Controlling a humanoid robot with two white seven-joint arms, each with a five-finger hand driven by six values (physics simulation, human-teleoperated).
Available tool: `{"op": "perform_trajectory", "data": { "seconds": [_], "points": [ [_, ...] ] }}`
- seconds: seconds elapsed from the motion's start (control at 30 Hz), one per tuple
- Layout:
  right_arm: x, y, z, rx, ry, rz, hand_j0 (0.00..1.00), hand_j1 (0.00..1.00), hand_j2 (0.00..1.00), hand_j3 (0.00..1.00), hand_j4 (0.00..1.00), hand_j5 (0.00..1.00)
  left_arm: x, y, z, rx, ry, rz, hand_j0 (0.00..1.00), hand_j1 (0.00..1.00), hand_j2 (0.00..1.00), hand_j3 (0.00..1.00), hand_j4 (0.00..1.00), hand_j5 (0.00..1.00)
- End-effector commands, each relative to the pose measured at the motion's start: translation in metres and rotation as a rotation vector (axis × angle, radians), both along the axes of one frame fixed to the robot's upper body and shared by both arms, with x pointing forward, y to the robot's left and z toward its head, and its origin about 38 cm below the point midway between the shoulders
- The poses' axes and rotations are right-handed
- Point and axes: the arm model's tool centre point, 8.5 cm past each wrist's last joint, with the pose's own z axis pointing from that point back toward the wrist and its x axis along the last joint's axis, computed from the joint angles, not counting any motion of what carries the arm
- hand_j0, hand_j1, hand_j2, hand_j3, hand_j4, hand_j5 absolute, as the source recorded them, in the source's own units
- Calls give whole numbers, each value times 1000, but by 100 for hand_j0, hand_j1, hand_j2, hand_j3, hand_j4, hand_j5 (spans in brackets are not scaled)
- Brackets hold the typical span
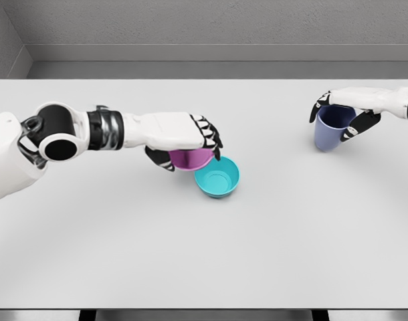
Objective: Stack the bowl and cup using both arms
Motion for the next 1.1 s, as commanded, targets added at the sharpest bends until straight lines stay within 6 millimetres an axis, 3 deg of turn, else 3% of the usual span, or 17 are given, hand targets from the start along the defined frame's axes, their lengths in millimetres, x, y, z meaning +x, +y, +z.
{"op": "perform_trajectory", "data": {
  "seconds": [0.0, 0.5, 0.87, 0.97, 1.07],
  "points": [
    [-1, 2, 2, 5, -3, 4, 58, 58, 58, 58, 58, 58, -2, -6, -4, -2, 12, -12, 73, 73, 73, 73, 73, 73],
    [-8, 12, 13, 8, -35, 69, 58, 58, 58, 58, 58, 58, -1, -44, -20, 28, 38, -67, 74, 74, 74, 74, 74, 74],
    [-9, 20, 22, 11, -58, 99, 59, 59, 59, 59, 59, 59, -3, -50, -26, 39, 44, -79, 76, 76, 76, 76, 76, 76],
    [-10, 25, 26, 13, -68, 121, 58, 58, 58, 58, 58, 58, -3, -50, -26, 39, 44, -78, 81, 81, 81, 81, 81, 81],
    [-10, 28, 27, 15, -72, 130, 59, 59, 59, 59, 59, 59, -3, -50, -26, 39, 44, -78, 100, 100, 100, 100, 100, 100]
  ]
}}
